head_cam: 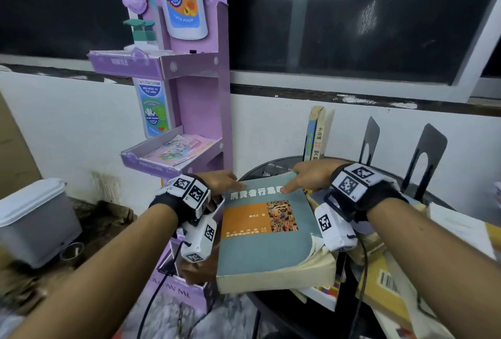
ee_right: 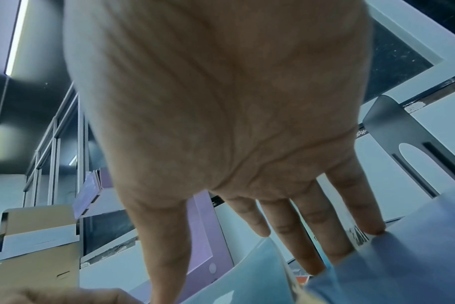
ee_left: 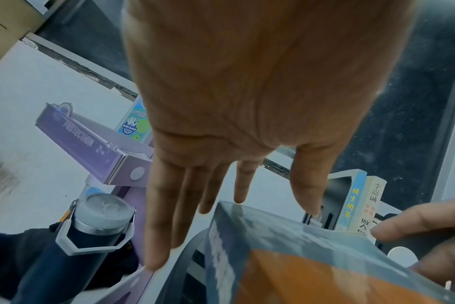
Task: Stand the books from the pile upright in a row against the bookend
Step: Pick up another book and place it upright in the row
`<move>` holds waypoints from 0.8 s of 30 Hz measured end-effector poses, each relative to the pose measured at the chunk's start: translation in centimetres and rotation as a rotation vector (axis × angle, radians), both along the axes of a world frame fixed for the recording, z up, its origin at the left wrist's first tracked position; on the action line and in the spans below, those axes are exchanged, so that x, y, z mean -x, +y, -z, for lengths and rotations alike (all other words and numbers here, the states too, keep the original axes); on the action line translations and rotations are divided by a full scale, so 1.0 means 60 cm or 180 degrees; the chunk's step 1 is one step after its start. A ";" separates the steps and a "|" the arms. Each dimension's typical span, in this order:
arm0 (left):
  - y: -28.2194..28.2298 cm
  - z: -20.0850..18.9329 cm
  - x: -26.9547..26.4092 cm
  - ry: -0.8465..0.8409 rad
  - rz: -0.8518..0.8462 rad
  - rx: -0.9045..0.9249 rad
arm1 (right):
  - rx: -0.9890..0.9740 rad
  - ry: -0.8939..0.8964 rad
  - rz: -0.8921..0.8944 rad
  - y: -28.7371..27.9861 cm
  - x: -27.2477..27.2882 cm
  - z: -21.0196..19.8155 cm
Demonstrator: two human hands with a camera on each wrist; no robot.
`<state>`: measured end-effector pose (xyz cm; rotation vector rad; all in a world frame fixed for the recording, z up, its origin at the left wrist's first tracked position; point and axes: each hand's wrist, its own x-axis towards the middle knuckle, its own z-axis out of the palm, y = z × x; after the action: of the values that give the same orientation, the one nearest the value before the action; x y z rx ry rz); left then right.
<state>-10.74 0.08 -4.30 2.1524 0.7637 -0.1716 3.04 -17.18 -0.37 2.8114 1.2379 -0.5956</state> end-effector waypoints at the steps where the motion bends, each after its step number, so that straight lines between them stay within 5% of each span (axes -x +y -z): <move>1: 0.001 0.004 0.001 0.0068 -0.0053 0.0167 | 0.0017 0.0000 0.0017 0.001 -0.002 0.002; 7: -0.005 0.022 -0.001 0.0095 -0.0281 0.0603 | 0.0095 0.0185 0.0068 0.004 -0.003 0.014; 24: 0.000 0.005 0.006 -0.0473 -0.0215 0.0358 | -0.0415 -0.0135 0.0327 -0.008 0.008 0.003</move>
<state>-11.13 0.10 -4.57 2.0055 0.7226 -0.0185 2.57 -17.65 -0.57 2.9929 1.1722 -0.4726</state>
